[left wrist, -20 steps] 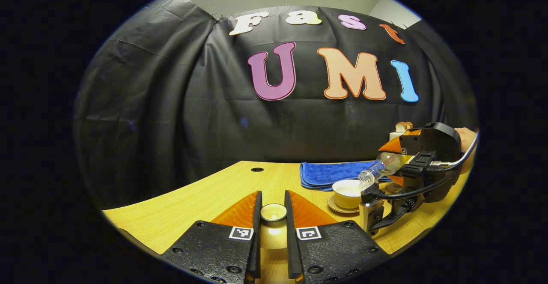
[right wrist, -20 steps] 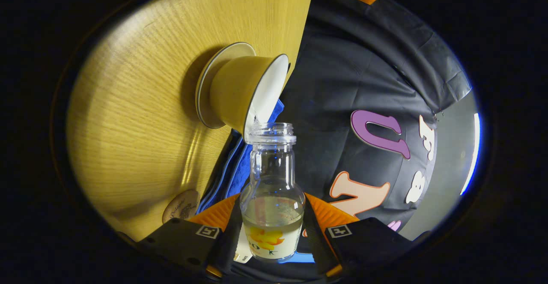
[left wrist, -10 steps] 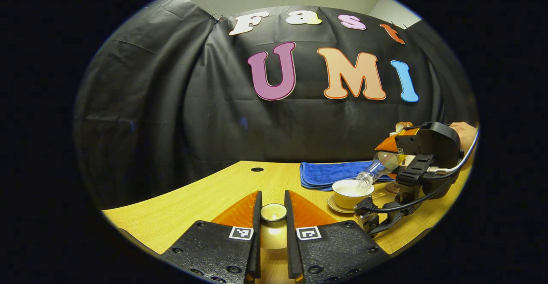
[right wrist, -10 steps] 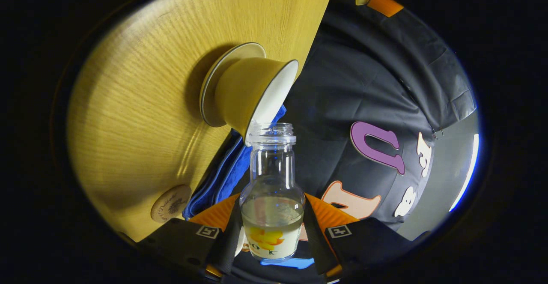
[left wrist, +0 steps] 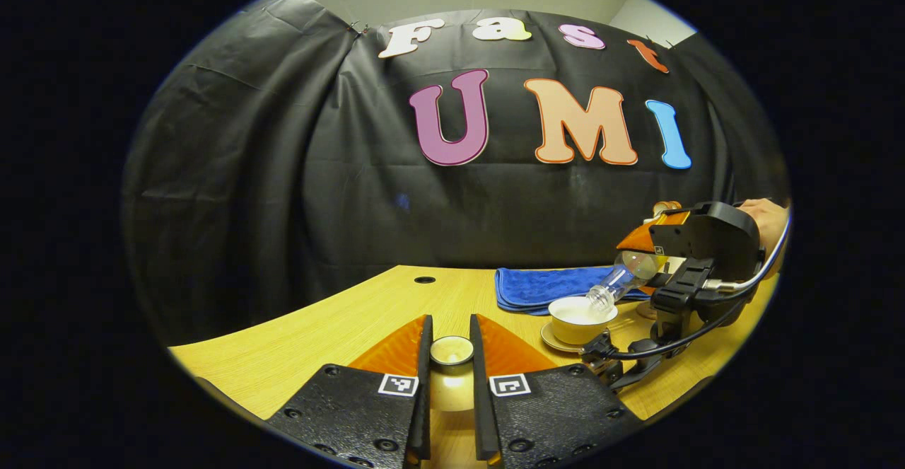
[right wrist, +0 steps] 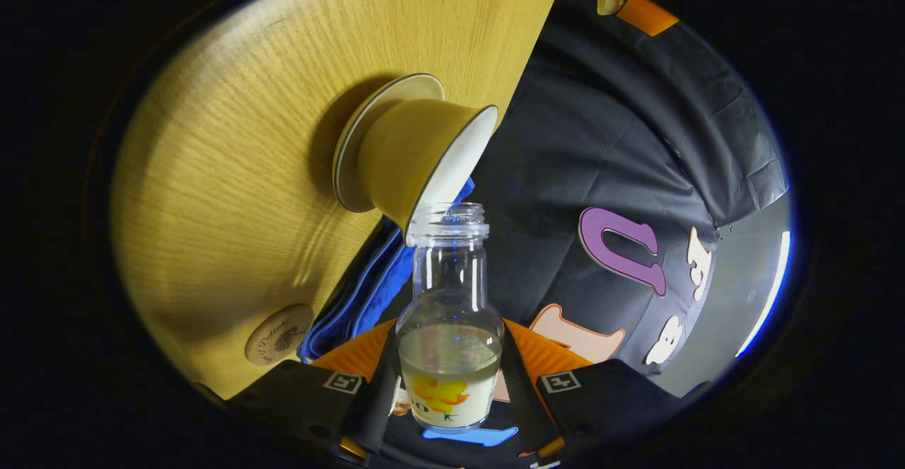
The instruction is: Open the teacup lid with one hand, grasp the water bottle and pour water into the teacup with the other hand; after pouring, place the water bottle on the coaster and then close the teacup lid.
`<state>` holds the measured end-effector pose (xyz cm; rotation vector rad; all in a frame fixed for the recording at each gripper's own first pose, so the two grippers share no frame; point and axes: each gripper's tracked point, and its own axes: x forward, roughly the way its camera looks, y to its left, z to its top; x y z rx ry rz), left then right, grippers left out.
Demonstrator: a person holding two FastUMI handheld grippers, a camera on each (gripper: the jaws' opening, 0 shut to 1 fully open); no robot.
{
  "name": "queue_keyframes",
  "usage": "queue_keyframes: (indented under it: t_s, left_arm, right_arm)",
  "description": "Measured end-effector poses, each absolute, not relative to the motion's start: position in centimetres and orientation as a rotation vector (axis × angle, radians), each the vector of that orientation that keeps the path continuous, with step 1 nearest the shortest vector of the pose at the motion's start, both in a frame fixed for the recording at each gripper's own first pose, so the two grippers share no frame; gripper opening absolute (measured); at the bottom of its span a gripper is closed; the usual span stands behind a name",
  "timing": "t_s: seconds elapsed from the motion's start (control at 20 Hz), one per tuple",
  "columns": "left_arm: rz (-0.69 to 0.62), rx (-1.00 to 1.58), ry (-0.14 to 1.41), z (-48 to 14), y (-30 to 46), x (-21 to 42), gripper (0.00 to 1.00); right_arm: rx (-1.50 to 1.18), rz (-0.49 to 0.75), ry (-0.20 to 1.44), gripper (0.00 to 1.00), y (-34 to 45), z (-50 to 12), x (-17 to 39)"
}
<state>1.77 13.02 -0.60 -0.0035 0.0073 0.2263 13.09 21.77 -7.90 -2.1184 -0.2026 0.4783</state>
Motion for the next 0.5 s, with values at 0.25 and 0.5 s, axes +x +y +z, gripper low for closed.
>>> queue_keyframes:
  t_s: [0.25,0.5]
  left_arm:
    - [0.244,-0.002,0.006,-0.6,13.5,1.8,0.22]
    - [0.264,0.001,0.004,-0.6,14.0,1.6,0.22]
  right_arm:
    - [-2.061,0.486,-0.153,0.76,21.5,-8.3,13.2]
    - [-1.902,0.485,-0.052,0.77,20.6,-8.8,13.1]
